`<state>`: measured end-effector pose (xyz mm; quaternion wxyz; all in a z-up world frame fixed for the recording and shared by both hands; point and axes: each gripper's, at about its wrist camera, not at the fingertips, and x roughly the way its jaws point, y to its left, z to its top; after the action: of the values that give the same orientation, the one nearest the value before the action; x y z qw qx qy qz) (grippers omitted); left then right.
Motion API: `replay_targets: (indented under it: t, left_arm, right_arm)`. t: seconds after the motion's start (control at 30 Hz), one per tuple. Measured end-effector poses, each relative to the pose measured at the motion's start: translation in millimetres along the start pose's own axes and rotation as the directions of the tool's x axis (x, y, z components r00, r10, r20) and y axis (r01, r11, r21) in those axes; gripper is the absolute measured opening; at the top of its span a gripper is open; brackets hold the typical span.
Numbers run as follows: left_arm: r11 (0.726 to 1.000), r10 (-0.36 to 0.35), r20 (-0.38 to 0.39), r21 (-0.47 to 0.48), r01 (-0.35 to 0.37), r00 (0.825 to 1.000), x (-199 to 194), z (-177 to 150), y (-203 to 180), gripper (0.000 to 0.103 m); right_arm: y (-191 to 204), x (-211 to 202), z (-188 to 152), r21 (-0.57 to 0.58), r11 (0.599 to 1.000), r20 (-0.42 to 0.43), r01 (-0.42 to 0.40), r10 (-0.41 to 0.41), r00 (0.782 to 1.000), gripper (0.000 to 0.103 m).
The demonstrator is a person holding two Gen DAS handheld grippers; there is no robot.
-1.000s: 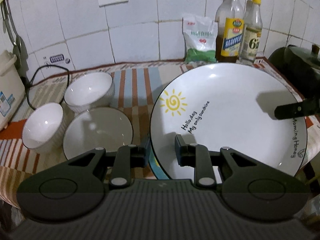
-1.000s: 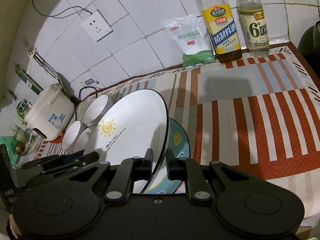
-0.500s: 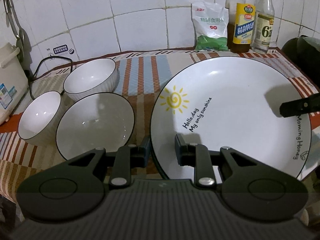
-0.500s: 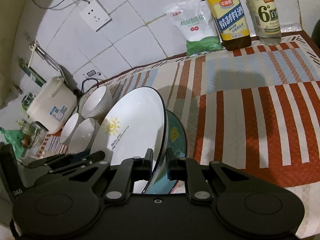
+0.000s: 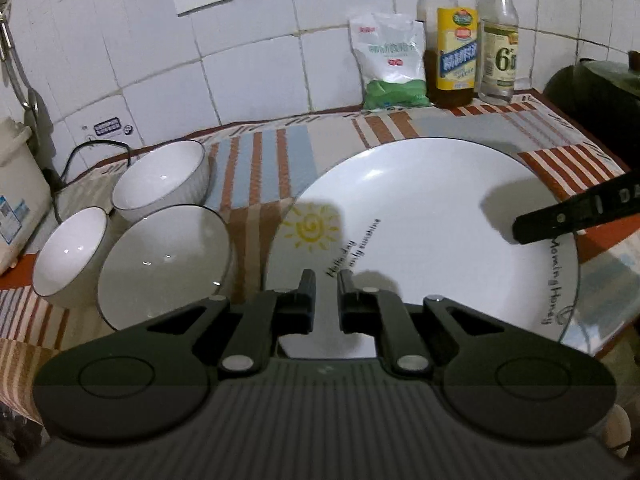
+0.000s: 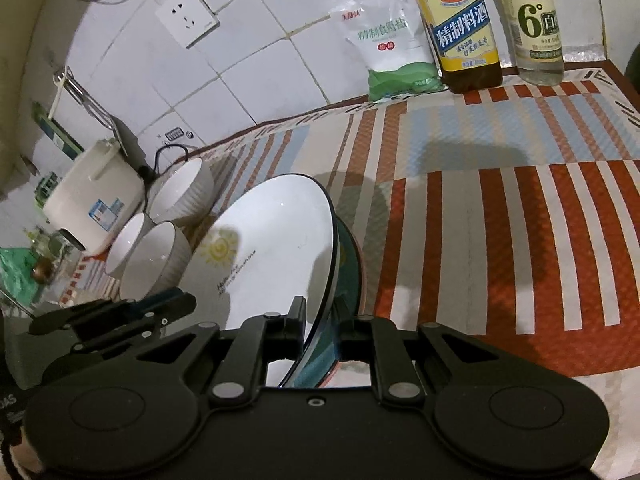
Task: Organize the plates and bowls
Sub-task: 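Carry the sun-print plate over the stacked blue and bunny plates with the right tool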
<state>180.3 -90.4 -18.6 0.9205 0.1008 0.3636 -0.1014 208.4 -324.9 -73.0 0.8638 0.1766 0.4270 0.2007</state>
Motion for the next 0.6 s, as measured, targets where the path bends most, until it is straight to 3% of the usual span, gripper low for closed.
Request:
replay_targets:
  t: [0.3,0.37,0.43,0.5,0.53,0.6]
  left_arm:
    - [1.000,-0.004,-0.033,-0.012,0.003,0.999,4,-3,1,0.011]
    - [1.000,-0.008,-0.036,-0.014,0.007,0.999,1,-3,3,0.014]
    - [1.000,-0.008,-0.030,-0.016,0.007,1.000,-5,-4,6,0.014]
    - [1.000,-0.015,-0.026,-0.010,0.015,1.000,-10,-4,8,0.015]
    - [1.000,-0.022,-0.027,-0.007,0.022,0.999,-13,-4,10,0.017]
    - [0.999,-0.033,-0.027,-0.010,0.032,0.999,-20,-5,13,0.034]
  right_arm:
    - [32,4,1,-0.195,0.969,0.022,0.151,-0.150,0.988,0.022]
    - [41,5,-3,-0.259,0.946,0.031,0.193,-0.192,0.981,0.027]
    - [50,6,-9,-0.310,0.919,0.034,0.243,-0.245,0.969,0.048]
    - [58,5,-16,-0.350,0.892,0.054,0.287,-0.287,0.956,0.053]
    - [63,2,-19,-0.367,0.877,0.086,0.310,-0.299,0.950,0.053]
    - [71,-3,-22,-0.383,0.863,0.113,0.328,-0.309,0.944,0.054]
